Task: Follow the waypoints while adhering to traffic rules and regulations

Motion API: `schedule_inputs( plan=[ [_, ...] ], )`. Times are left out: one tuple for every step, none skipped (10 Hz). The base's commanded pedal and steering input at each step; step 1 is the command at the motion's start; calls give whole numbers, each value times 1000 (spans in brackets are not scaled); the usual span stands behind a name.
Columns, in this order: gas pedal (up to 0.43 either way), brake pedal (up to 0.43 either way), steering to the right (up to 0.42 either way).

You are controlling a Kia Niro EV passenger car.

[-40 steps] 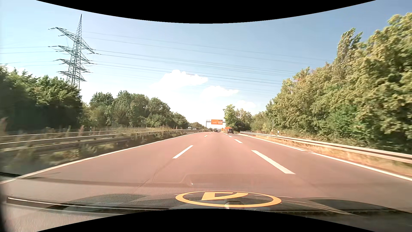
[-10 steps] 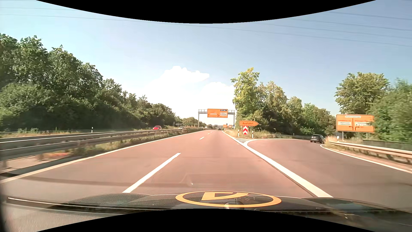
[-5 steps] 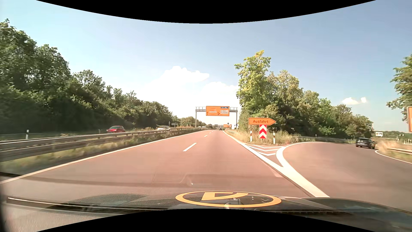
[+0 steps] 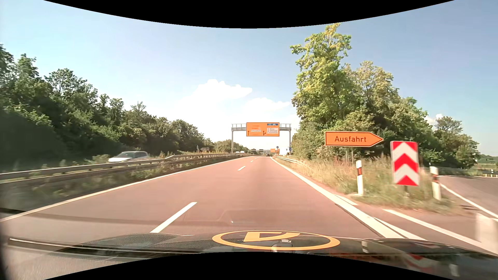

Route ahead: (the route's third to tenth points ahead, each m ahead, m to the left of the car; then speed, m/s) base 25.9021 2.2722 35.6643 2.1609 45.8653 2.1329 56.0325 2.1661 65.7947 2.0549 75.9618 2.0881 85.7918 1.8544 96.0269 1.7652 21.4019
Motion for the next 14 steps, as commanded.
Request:
schedule_inputs(
  plan=[
    [209,0,0],
    [209,0,0],
    [209,0,0],
    [209,0,0],
    [220,0,0],
    [220,0,0],
    [228,0,0],
    [228,0,0],
    [228,0,0],
    [240,0,0],
    [240,0,0],
    [240,0,0],
    [240,0,0],
    [240,0,0]
  ],
)
